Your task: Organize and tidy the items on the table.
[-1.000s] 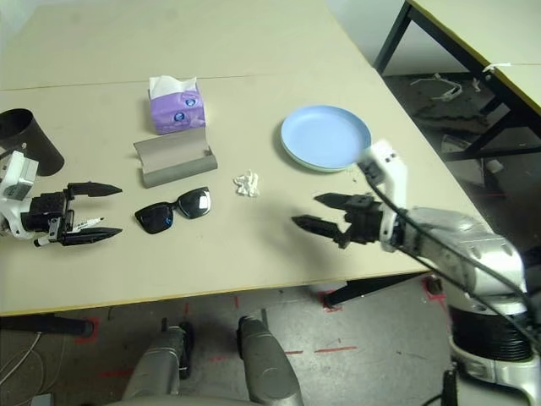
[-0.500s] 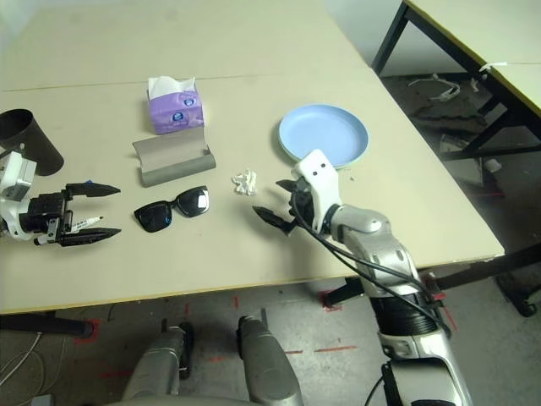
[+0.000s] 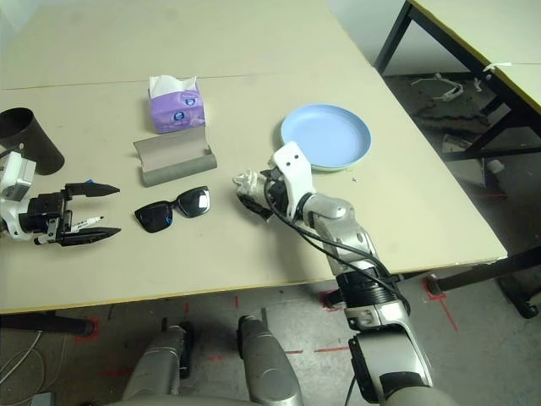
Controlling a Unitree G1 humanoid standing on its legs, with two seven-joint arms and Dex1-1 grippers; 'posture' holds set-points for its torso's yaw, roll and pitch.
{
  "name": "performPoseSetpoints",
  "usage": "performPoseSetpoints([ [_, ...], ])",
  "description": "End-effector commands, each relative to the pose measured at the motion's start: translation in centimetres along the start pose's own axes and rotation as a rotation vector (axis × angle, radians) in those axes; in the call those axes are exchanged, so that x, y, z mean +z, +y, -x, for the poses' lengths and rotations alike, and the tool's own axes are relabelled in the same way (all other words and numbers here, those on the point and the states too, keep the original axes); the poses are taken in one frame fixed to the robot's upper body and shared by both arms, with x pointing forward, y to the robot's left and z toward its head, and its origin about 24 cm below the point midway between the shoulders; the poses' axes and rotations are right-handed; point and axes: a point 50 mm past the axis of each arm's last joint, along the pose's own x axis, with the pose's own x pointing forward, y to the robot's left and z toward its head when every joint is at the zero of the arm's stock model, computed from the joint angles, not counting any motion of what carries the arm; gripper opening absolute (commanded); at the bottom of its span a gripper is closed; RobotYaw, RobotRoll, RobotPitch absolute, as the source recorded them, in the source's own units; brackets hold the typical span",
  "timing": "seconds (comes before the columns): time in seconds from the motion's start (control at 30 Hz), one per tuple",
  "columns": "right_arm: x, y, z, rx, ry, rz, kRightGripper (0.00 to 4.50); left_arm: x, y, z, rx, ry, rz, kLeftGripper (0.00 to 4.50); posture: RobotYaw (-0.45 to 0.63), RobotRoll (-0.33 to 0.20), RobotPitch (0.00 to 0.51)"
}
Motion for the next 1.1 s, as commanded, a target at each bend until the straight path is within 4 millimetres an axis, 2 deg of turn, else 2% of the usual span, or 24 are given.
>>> performPoseSetpoints([
  [0.03,-0.4,0.4,-0.6,0.010,0.031,0.006,4.45,0.1,-0.2,0.3,-0.002,0.010,-0.010,4.50,-0.22,0.000,0.202],
  [0.1,-0.4,0.2,-0.9,-0.010,0.045,0.012,4.45,0.1,-0.3,0.2,-0.004,0.008,-0.010,4.50,-0.22,0.000,0.202],
  [0.2,-0.7,-0.6,-1.1,-0.076,0.086,0.028,3.81,0.0,-0.5,-0.1,-0.008,0.003,-0.012,4.50,-0.22,0.000,0.202],
  [0.53,-1.0,-1.7,-0.7,-0.128,0.113,0.018,0.26,0.4,-0.4,-0.2,0.002,-0.009,-0.025,4.50,-0.21,0.000,0.192],
  [0.57,-0.9,-1.7,-0.7,-0.127,0.107,0.016,0.01,0.3,-0.4,-0.2,0.003,-0.009,-0.025,4.50,-0.21,0.000,0.192],
  [0.73,0.5,-2.3,-0.6,-0.150,0.044,-0.009,0.01,0.1,-0.5,-0.3,0.003,-0.007,-0.018,4.50,-0.22,0.000,0.193],
  [0.87,4.1,-4.6,0.3,-0.211,-0.075,-0.024,0.01,-0.2,-0.6,-0.4,-0.001,-0.002,-0.011,4.50,-0.22,0.000,0.193],
  [0.97,7.2,-7.0,1.4,-0.288,-0.141,0.004,0.01,-0.2,-0.6,-0.4,-0.004,0.004,-0.009,4.50,-0.22,0.000,0.194],
  [1.03,7.7,-8.6,2.1,-0.357,-0.109,0.044,0.01,-0.3,-0.6,-0.4,-0.006,0.004,-0.009,4.50,-0.23,0.000,0.193],
  [1.1,6.9,-10.2,2.8,-0.441,-0.041,0.070,0.01,-0.3,-0.6,-0.6,-0.007,0.002,-0.011,4.50,-0.22,0.000,0.192],
])
